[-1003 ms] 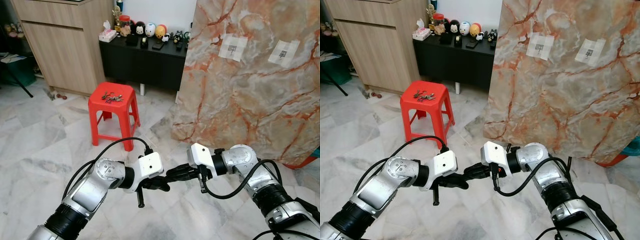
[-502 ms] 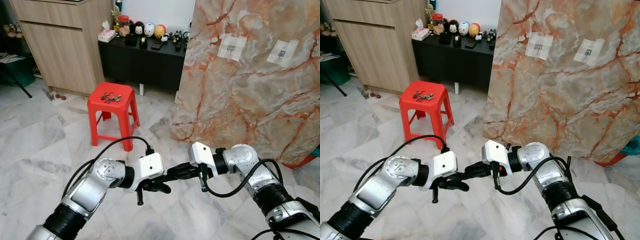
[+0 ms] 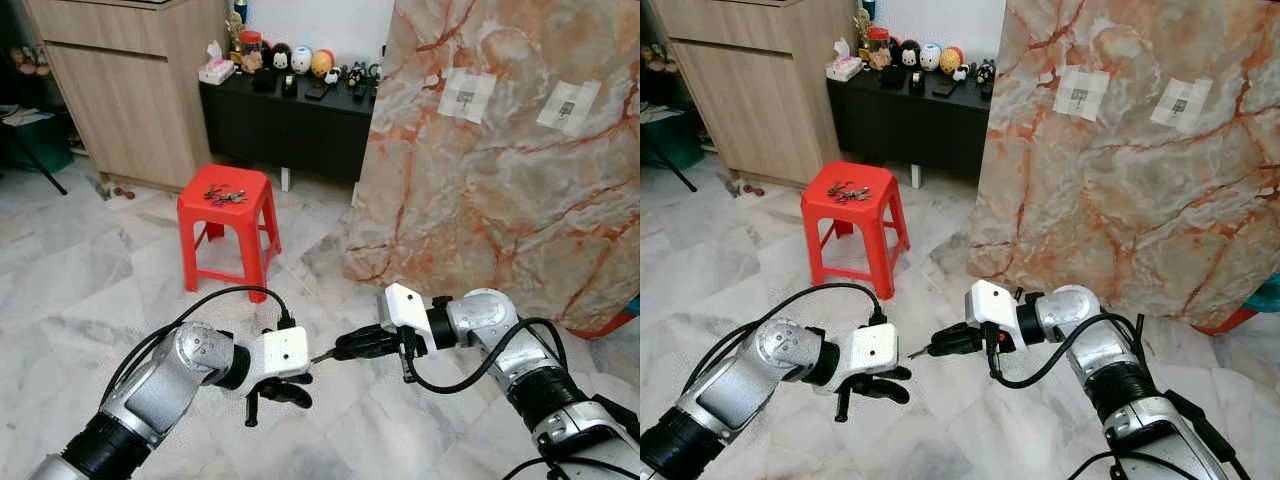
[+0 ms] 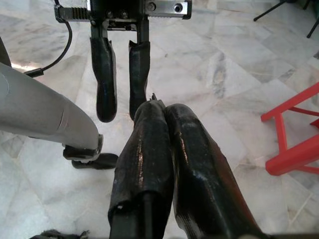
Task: Hang keys on a hook
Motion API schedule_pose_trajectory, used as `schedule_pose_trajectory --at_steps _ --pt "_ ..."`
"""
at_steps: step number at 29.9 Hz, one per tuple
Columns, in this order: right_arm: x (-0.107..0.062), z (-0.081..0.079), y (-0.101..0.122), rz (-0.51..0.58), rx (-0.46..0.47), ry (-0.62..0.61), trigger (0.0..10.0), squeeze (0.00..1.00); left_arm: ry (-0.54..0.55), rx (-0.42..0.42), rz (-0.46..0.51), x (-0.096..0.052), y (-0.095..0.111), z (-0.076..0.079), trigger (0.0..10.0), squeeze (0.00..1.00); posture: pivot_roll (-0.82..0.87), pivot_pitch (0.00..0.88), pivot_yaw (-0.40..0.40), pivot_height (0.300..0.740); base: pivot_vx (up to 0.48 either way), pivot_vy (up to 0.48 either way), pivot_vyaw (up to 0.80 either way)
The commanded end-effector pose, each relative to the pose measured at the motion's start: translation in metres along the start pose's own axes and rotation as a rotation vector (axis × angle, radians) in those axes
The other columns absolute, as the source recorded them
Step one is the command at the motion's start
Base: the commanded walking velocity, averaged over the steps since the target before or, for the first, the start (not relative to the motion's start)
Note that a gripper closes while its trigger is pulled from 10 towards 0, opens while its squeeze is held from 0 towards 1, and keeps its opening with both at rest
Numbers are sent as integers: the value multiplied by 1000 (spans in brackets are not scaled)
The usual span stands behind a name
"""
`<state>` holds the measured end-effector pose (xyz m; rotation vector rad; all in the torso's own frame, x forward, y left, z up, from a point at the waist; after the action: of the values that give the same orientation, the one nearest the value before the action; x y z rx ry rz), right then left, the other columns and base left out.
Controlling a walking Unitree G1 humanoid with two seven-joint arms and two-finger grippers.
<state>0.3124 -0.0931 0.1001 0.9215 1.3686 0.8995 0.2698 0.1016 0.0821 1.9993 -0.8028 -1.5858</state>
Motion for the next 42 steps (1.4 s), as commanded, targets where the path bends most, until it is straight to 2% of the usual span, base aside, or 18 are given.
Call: schedule_pose_trajectory --at_steps 1,7,9,13,18,39,41,42 --pt "-5 5 4 -3 -9 -19 0 0 7 21 -4 0 2 -2 10000 0 93 0 -104 740 0 0 0" --pt "-5 5 3 -7 -7 -14 0 0 29 -5 52 -6 9 -6 10000 0 92 0 -105 740 0 0 0" --pt "-5 3 0 -20 -3 -11 0 0 40 -24 79 -14 11 -10 10000 0 93 0 -106 740 0 0 0" --pt "-4 2 -2 -25 0 -5 0 0 51 -23 97 -21 14 -14 10000 0 95 0 -106 740 0 0 0" --pt "-3 2 -3 -32 1 -1 0 0 52 -24 121 -24 19 -15 10000 0 95 0 -106 740 0 0 0" --pt "0 0 -3 -25 2 7 0 0 26 -35 176 -9 34 -10 10000 0 91 0 -103 740 0 0 0" --pt "1 0 -3 -23 2 8 0 0 28 -40 178 -8 34 -10 9373 0 93 0 -103 740 0 0 0" --pt "1 0 -3 -22 2 8 0 0 28 -41 178 -8 34 -10 9373 0 93 0 -103 740 0 0 0"
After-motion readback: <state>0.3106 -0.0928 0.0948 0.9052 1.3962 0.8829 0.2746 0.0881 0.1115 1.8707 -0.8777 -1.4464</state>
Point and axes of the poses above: a point about 5 cm out from each wrist's last joint towards the gripper, its own x axis pointing out of the wrist towards the gripper, its own y axis along the axis of the wrist's last joint, z = x × y, the point moved 3 cm from there along x, pointing out of the wrist towards the gripper, and after that the axes turned 5 degrees about x, right-handed, at the moved point
